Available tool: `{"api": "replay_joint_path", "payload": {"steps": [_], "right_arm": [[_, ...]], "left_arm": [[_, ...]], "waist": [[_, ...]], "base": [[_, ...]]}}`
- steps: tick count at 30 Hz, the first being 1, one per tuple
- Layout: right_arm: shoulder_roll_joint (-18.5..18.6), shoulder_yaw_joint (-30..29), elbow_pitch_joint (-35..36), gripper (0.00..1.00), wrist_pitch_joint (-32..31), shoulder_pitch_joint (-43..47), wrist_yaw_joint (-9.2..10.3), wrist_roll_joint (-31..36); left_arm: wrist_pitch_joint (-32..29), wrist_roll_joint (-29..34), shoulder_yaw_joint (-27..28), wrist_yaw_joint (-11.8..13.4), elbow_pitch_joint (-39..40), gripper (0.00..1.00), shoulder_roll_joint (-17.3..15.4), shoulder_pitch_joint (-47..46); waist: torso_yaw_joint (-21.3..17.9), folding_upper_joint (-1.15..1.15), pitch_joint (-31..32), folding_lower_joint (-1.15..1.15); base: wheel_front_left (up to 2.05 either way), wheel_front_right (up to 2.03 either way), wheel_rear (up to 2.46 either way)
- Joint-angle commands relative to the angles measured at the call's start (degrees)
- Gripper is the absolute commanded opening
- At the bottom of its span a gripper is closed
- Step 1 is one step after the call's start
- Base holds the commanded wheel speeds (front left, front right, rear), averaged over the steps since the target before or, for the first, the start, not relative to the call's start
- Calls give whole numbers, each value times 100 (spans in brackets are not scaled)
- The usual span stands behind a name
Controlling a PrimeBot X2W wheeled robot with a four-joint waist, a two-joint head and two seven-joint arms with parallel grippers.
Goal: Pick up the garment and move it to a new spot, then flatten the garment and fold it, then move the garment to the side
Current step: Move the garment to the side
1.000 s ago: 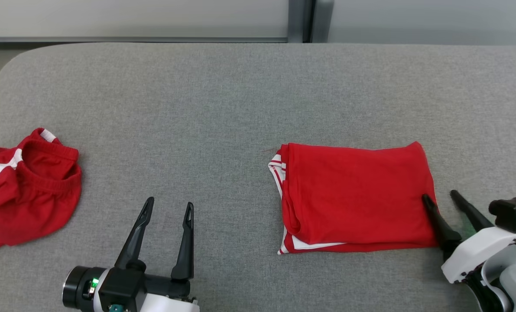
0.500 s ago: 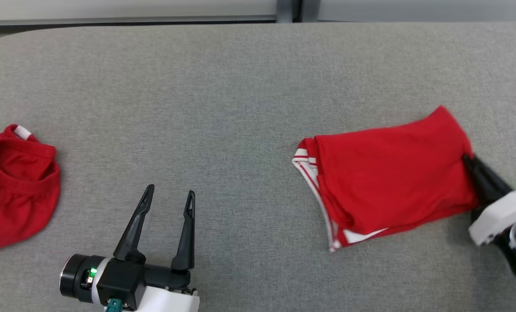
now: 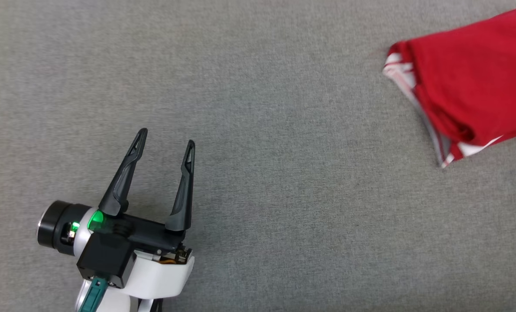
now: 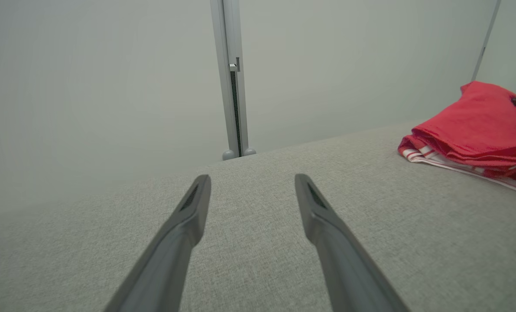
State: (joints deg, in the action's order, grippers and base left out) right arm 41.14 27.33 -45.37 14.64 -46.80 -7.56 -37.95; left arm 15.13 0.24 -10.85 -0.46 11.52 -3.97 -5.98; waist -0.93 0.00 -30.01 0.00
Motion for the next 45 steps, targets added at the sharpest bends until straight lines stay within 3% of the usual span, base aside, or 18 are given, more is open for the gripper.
{"api": "replay_joint_path", "payload": {"steps": [1,14,21,23,24,25,26,27,30,34,38,45], "right_arm": [[103,-115,-49,0,37,-120,14,34],[887,-857,-279,0,57,-449,14,396],[1065,-1223,-475,0,-117,-636,14,807],[1054,-1381,-575,33,-160,-686,14,920],[1025,-1484,-675,29,-188,-717,14,982],[992,-1578,-757,40,-200,-751,14,1076],[985,-1677,-867,93,-183,-785,14,1225],[969,-1756,-954,100,-152,-830,14,1394],[804,-2003,-1129,100,-39,-955,14,2037],[102,-2217,-987,100,33,-763,14,2647],[-763,-2113,-446,100,65,-247,14,2497],[-1764,-1648,1061,100,60,1194,14,2022]], "left_arm": [[0,96,-13,26,71,100,-77,-136],[-1,227,-305,278,401,100,-435,-464],[-1,135,-474,381,400,100,-551,-602],[-1,112,-507,421,378,100,-563,-651],[-1,103,-528,428,367,100,-566,-657],[-1,107,-546,452,356,100,-565,-654],[0,91,-568,468,341,100,-560,-653],[0,79,-592,475,326,100,-554,-660],[0,46,-610,559,285,100,-533,-656],[0,-45,-615,626,171,100,-478,-498],[0,-149,-569,681,-3,100,-370,-336],[-1,-380,-356,683,-469,100,-188,155]], "waist": [[-180,0,-295,0],[-277,0,-861,0],[-213,0,-998,0],[-178,0,-1005,0],[-156,0,-989,0],[-138,0,-966,0],[-115,0,-932,0],[-87,0,-884,0],[-27,0,-662,0],[15,0,-231,0],[38,0,266,0],[116,0,1169,0]], "base": [[0,0,0],[0,0,0],[0,0,0],[0,0,0],[0,0,0],[0,0,0],[0,0,0],[0,0,0],[0,0,0],[0,0,0],[0,0,0],[0,0,0]]}}
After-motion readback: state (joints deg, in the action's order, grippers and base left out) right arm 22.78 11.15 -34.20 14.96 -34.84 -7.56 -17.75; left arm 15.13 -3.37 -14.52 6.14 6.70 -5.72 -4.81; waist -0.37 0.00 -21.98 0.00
